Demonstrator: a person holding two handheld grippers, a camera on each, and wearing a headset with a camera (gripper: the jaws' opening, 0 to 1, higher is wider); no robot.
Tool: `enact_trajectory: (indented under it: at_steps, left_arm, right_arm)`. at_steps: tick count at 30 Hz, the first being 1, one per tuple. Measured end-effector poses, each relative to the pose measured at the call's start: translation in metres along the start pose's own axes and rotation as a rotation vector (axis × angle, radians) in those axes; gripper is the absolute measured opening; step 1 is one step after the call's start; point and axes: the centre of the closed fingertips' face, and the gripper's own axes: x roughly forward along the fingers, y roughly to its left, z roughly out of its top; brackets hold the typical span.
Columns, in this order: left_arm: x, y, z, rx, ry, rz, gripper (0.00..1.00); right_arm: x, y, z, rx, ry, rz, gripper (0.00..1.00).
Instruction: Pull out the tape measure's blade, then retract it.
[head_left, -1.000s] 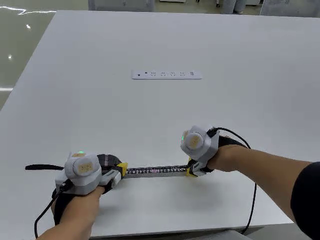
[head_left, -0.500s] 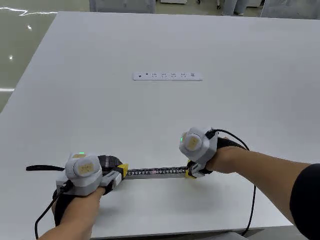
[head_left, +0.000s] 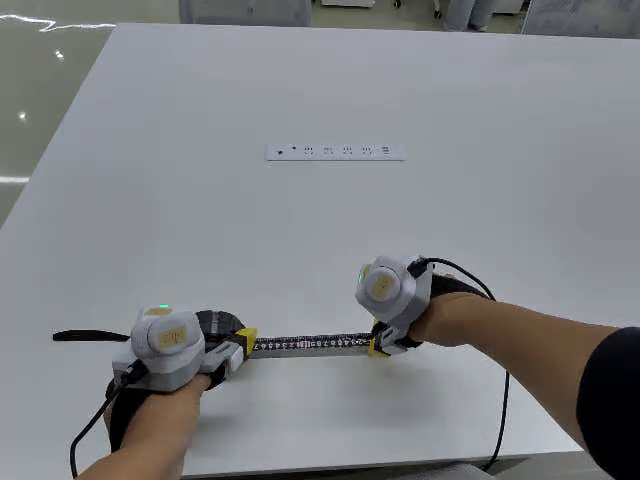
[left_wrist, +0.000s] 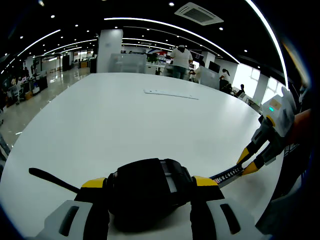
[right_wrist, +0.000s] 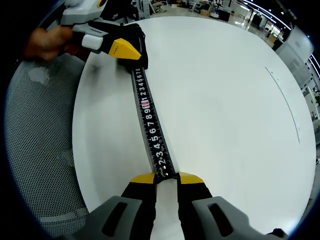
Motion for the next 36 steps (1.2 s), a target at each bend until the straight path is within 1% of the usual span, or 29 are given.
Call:
enact_trajectory:
  at_steps: [18, 24, 27, 36]
  left_arm:
    - [-0.0001, 0.0003, -0.0006, -0.008, 0.009, -0.002, 0.62]
    - [-0.0008, 0.0005, -0.0008, -0.024, 0.021, -0.012, 0.61]
    - [-0.0007, 0.0010, -0.0010, -0.026, 0.027, -0.020, 0.61]
    - [-0.0011, 0.0004, -0.0013, -0.028, 0.032, -0.030, 0.61]
  right_arm:
    - [0.0016, 0.0009, 0.0057, 0.004, -0.002, 0.003, 0.11]
    - [0.0019, 0.0012, 0.0066, 0.008, -0.013, 0.003, 0.11]
    - [0.0018, 0.0013, 0.0072, 0.016, -0.027, 0.002, 0.11]
    - [0.0028, 0.0025, 0.0098, -0.003, -0.032, -0.001, 0.11]
